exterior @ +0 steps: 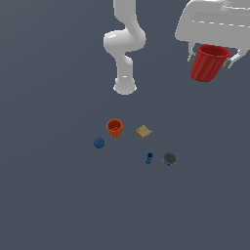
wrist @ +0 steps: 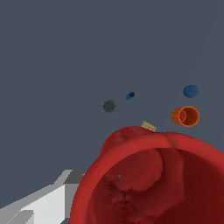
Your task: Pick up a designated object from a clutter of objects.
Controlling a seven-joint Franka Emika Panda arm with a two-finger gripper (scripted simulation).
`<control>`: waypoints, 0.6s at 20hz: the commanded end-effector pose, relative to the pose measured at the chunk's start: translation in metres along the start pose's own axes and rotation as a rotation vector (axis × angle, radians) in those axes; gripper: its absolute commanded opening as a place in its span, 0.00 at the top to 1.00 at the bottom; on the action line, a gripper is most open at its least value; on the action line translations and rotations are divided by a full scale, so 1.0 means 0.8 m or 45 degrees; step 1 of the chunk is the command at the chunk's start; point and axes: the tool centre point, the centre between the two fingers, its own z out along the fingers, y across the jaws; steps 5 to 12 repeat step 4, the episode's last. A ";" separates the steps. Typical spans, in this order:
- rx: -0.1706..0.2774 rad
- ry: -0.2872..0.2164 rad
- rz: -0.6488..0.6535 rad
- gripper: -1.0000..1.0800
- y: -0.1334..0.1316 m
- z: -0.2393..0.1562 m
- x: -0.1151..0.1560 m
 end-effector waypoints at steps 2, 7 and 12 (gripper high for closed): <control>0.001 0.000 0.001 1.00 0.001 -0.007 -0.001; 0.001 0.000 0.001 1.00 0.000 -0.007 -0.001; 0.001 0.000 0.001 1.00 0.000 -0.007 -0.001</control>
